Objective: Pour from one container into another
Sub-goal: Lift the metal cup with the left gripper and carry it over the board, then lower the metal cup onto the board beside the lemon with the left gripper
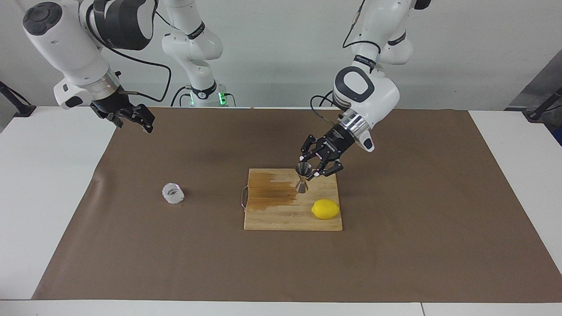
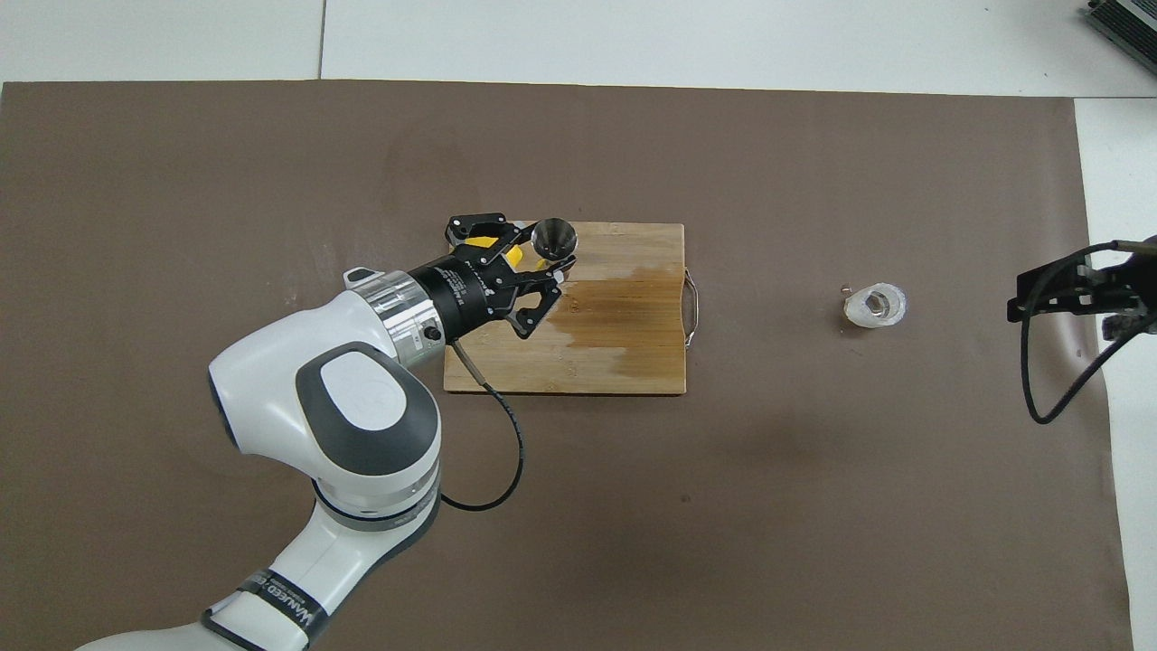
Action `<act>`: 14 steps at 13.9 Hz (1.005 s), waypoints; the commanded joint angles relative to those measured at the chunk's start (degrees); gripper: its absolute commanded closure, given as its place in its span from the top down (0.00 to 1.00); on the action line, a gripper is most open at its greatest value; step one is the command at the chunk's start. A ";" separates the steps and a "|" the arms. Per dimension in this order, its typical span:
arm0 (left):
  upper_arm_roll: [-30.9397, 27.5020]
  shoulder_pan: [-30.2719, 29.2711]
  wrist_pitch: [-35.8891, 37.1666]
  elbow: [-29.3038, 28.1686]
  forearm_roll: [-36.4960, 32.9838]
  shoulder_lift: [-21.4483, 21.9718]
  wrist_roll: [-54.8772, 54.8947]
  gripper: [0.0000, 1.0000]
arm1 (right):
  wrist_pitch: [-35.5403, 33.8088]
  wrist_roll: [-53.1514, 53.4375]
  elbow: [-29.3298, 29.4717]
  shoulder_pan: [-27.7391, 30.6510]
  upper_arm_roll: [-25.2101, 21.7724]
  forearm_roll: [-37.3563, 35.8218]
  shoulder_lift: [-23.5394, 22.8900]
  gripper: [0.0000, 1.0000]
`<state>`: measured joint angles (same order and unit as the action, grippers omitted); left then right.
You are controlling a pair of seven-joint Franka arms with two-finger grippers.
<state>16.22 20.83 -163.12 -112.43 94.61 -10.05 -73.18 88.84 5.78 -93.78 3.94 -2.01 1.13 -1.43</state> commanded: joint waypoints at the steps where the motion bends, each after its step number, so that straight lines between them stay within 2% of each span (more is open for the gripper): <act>1: 2.58 0.35 -6.05 5.81 1.54 -4.97 -0.30 0.00 | 0.37 0.73 -0.62 0.19 0.08 0.98 0.46 1.00; 4: 3.64 0.44 -7.29 8.97 1.45 -8.75 -0.21 0.00 | 0.37 0.73 -0.62 0.19 0.08 0.98 0.46 1.00; 14: 4.61 2.99 -12.13 8.98 1.89 -12.62 -0.04 0.00 | 0.46 0.73 -0.62 0.28 -0.01 0.98 0.46 1.00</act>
<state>20.76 22.99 -173.52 -105.16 95.17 -21.33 -73.39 88.84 5.78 -93.78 3.94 -2.01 1.13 -1.43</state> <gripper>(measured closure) 0.529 0.000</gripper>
